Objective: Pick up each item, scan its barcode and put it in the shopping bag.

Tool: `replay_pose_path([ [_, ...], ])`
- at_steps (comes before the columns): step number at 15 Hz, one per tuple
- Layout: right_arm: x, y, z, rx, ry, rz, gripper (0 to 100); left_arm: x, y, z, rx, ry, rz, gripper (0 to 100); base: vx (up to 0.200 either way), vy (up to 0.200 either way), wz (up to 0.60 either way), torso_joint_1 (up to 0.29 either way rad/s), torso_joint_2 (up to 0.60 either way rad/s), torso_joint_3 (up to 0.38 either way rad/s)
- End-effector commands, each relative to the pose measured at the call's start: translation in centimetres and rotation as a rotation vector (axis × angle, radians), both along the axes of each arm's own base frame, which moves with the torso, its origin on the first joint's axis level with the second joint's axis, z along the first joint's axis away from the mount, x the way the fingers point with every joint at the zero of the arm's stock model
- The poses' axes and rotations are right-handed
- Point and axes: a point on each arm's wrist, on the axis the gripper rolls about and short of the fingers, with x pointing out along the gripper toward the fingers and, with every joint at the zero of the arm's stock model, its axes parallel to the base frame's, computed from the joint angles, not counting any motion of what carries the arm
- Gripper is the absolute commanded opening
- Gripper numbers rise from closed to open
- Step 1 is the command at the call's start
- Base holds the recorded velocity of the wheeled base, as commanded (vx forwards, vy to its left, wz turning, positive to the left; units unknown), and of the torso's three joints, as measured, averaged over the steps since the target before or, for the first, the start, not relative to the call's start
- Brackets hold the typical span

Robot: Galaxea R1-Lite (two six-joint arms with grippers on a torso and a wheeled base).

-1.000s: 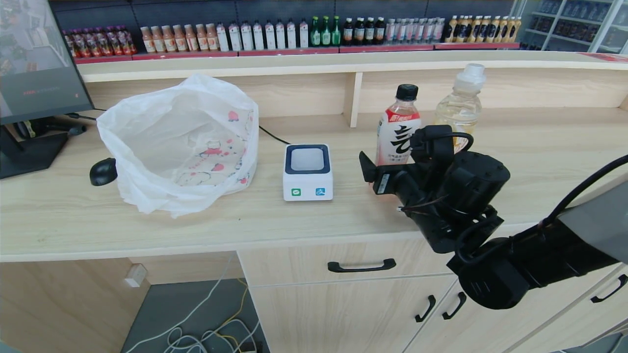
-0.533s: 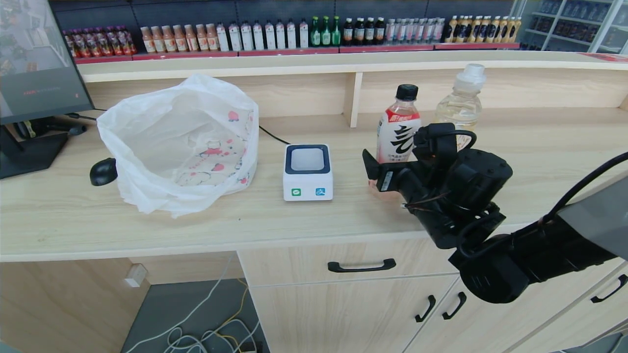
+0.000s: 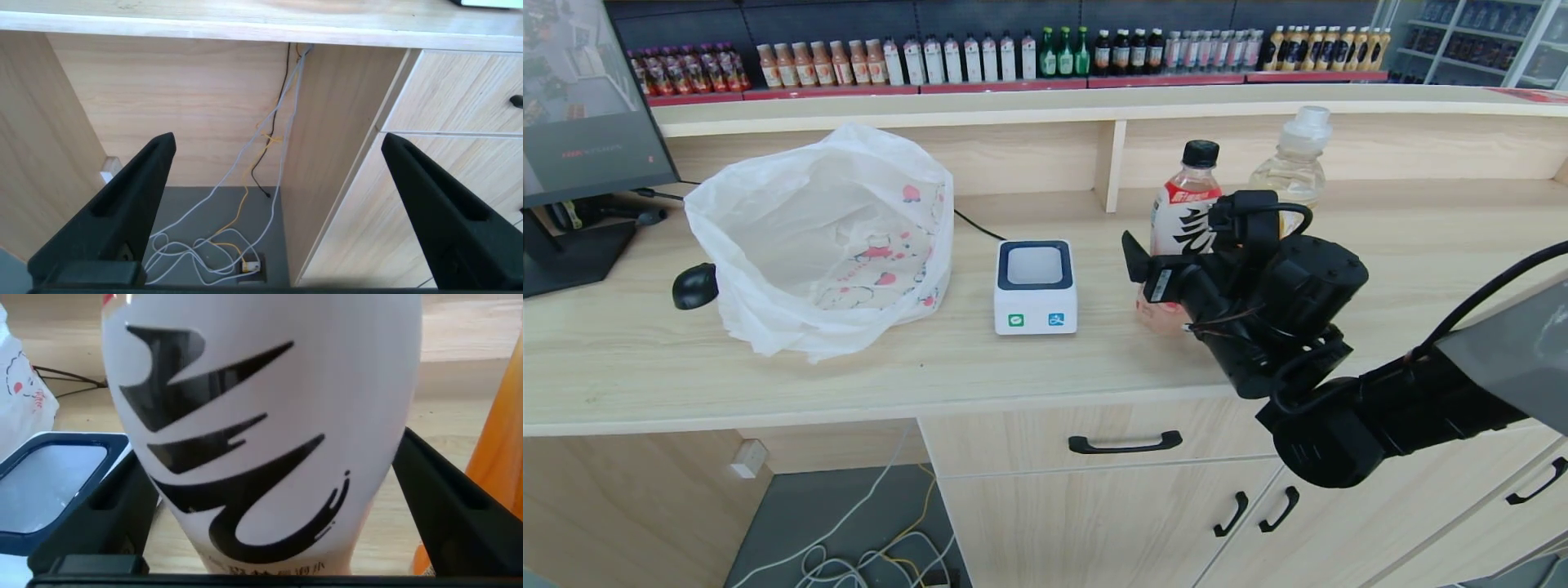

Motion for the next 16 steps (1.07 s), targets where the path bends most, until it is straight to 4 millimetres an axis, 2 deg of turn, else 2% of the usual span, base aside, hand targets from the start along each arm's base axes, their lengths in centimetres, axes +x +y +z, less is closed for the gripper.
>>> replay_pose_path([
  [1, 0.5, 0.3, -0.3, 0.000, -0.001, 0.001, 100, 0.0, 0.0, 0.0, 0.000, -0.001, 0.000, 100, 0.000, 0.000, 0.00, 0.000, 0.00, 0.000],
  [3, 0.6, 0.4, -0.6, -0.003, 0.005, 0.001, 100, 0.0, 0.0, 0.0, 0.000, -0.001, 0.000, 100, 0.000, 0.000, 0.00, 0.000, 0.00, 0.000],
  [4, 0.6, 0.4, -0.6, -0.003, 0.004, 0.001, 0, 0.0, 0.0, 0.0, 0.000, -0.001, 0.000, 100, 0.000, 0.000, 0.00, 0.000, 0.00, 0.000],
  [11, 0.6, 0.4, -0.5, -0.001, 0.002, -0.001, 0, 0.0, 0.0, 0.0, 0.000, -0.001, 0.000, 100, 0.000, 0.000, 0.00, 0.000, 0.00, 0.000],
  [16, 0.1, 0.1, 0.5, 0.011, -0.018, -0.001, 0, 0.0, 0.0, 0.0, 0.000, -0.001, 0.000, 100, 0.000, 0.000, 0.00, 0.000, 0.00, 0.000],
])
